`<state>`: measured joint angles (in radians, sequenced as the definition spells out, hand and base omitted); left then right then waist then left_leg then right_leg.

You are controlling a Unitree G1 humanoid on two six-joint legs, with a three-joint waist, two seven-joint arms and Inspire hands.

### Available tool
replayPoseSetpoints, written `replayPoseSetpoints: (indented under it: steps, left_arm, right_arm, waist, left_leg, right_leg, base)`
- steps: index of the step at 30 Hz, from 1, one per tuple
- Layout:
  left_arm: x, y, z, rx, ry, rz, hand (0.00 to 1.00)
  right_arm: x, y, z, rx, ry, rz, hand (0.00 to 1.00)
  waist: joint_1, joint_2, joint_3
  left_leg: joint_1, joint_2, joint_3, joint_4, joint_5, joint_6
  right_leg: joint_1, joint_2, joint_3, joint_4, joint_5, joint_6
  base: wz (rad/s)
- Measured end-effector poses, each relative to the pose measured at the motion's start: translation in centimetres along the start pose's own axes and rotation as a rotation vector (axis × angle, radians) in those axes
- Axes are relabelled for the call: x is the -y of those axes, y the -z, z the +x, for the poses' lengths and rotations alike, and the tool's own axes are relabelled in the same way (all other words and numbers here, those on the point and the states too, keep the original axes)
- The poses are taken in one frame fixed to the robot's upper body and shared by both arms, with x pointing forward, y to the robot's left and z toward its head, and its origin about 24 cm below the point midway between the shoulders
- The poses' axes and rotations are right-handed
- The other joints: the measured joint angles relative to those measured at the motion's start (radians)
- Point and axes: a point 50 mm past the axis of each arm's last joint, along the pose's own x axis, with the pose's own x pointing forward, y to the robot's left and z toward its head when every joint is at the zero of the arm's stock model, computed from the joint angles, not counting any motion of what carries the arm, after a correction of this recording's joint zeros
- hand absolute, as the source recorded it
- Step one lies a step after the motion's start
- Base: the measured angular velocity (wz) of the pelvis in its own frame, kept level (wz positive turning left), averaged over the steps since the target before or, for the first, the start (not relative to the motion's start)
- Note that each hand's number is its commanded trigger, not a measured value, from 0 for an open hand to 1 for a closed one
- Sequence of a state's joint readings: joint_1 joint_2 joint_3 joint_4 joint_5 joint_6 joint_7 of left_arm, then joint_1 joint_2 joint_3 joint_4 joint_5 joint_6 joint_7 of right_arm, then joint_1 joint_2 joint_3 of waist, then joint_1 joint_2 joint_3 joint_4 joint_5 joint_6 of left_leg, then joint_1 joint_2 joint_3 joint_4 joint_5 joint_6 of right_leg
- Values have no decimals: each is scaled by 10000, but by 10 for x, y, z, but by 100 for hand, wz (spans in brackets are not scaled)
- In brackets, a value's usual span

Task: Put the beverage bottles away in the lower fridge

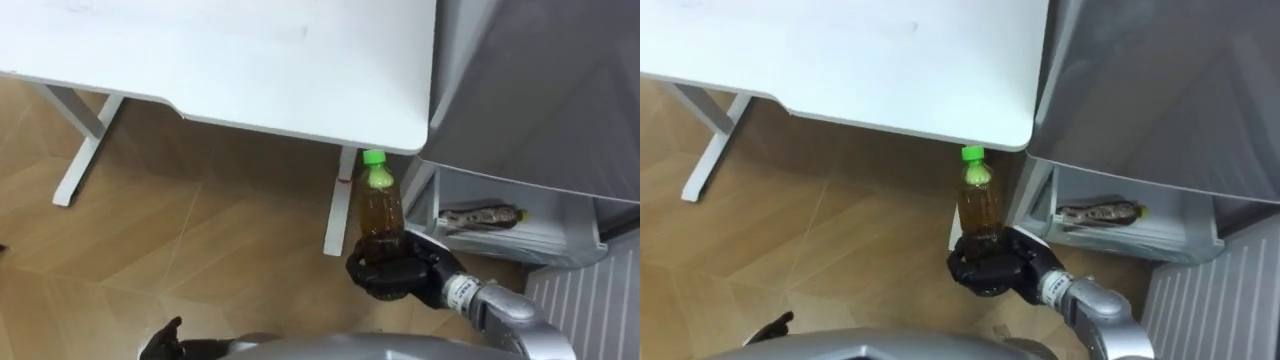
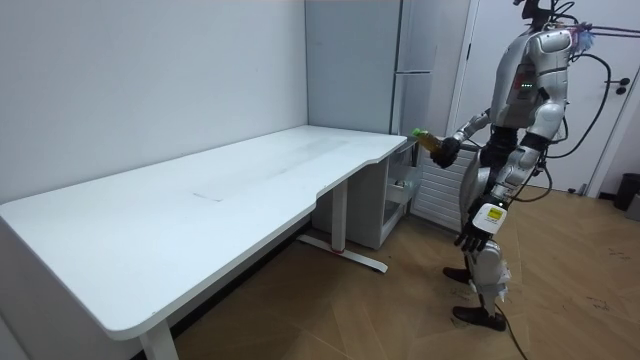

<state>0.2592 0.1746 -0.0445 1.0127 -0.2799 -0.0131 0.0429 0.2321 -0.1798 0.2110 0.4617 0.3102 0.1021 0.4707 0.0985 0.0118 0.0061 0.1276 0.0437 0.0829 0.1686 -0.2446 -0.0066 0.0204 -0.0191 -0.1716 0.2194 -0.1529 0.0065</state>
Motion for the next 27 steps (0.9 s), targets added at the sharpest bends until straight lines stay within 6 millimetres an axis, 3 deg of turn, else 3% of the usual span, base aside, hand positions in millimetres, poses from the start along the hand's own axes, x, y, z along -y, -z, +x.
replayPoseSetpoints:
  steps: [7, 11, 15, 21, 27]
  left_arm:
    - [5, 3, 0, -99, 234, 318, 0]
    - [8, 3, 0, -167, 294, 466, 0]
    - [7, 5, -1, -196, 267, 484, 0]
    - [5, 8, -2, -270, 113, 396, 0]
    - [1, 13, -3, -387, -3, 293, 0]
  right_arm:
    - [14, 12, 3, 202, 1785, 2499, 100]
    - [22, 13, 0, 714, 2771, 4238, 100]
    - [30, 17, -4, 1062, 3599, 5725, 100]
    - [33, 24, -5, 1007, 4690, 7004, 100]
    - [40, 24, -9, 1402, 5552, 8572, 100]
  waist:
    - [-231, 191, -27]
    - [-420, 272, -2]
    - [-476, 247, 4]
    - [-660, 129, 75]
    - [-661, 75, 53]
  left_leg:
    - [35, 0, -2, -29, 0, 0]
    - [5, -2, -13, -43, 1, 0]
    - [54, -4, 9, -37, 1, 0]
    - [40, -11, 49, -12, 2, 0]
    - [92, -10, 125, 2, 2, 0]
  right_leg:
    - [20, -1, -8, 8, 1, 3]
    - [-12, -5, -14, 16, -9, 15]
    - [13, 4, 22, 14, -17, 22]
    - [-17, -4, 59, 24, -29, 28]
    - [-11, 5, 136, 32, -29, 28]
  base:
    - [0]
    - [0]
    - [0]
    - [-1]
    - [-4]
